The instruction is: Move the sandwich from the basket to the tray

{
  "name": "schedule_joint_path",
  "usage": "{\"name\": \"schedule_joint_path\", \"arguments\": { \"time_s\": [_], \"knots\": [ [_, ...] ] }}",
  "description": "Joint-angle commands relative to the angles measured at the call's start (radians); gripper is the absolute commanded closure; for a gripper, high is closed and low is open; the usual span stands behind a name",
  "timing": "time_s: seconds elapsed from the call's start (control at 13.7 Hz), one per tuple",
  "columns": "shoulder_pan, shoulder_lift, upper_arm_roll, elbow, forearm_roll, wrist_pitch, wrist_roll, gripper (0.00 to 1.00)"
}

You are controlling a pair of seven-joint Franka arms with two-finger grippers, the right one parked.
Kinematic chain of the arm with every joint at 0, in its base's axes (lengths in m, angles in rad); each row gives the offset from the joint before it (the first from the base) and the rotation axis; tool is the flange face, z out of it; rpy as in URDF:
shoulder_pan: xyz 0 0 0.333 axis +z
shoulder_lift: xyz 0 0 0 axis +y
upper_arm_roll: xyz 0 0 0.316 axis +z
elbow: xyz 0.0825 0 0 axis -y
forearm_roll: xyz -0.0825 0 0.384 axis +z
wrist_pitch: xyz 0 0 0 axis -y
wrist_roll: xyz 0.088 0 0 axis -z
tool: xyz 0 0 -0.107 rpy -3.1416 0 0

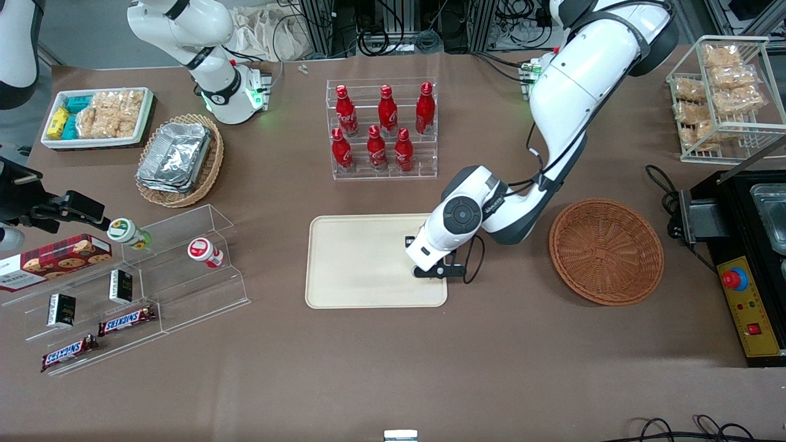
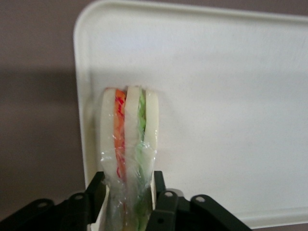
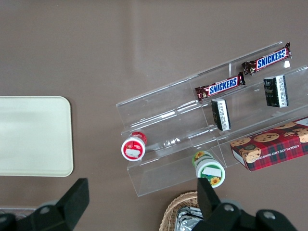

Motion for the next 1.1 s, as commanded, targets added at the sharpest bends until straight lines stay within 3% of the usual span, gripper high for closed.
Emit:
{"name": "schedule_joint_path", "arguments": {
  "time_s": [0.0, 0.29, 0.51, 1.02],
  "knots": [
    [0.047, -0.139, -0.003, 0.003, 0.009, -0.171, -0.014, 0.00],
    [0.133, -0.334, -0.003, -0.014, 0.018, -0.431, 0.013, 0.00],
    [0.248, -0.479, -0.003, -0.078, 0.013, -0.518, 0.205, 0.00],
    [0.577, -0.621, -0.003, -0.071, -0.017, -0.649, 0.702, 0.00]
  ]
}}
